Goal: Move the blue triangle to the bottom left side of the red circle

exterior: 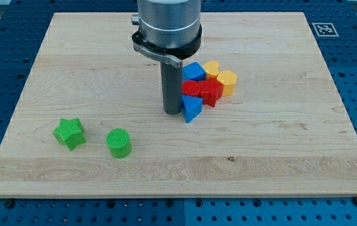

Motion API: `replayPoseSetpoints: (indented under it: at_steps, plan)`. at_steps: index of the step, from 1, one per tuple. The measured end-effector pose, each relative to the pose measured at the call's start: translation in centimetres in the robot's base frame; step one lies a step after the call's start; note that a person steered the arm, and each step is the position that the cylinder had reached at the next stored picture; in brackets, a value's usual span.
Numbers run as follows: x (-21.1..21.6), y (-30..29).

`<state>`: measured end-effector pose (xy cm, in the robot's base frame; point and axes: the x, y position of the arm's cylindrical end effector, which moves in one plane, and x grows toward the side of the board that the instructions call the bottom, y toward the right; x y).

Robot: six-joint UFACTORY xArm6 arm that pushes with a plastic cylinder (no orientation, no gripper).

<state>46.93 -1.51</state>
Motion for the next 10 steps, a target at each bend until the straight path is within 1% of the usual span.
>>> replayPoseSetpoints:
  at_steps: [1, 2, 3, 4, 5, 6, 8, 10]
  plan:
    - [-1.4, 0.8]
    - [-1.4, 0.7]
    - [-0.3, -0.2]
    - [2.3, -1.8]
    - [4.8, -0.5]
    - [5.7, 2.6]
    - [1.9, 3.1]
    - [1.4, 4.4]
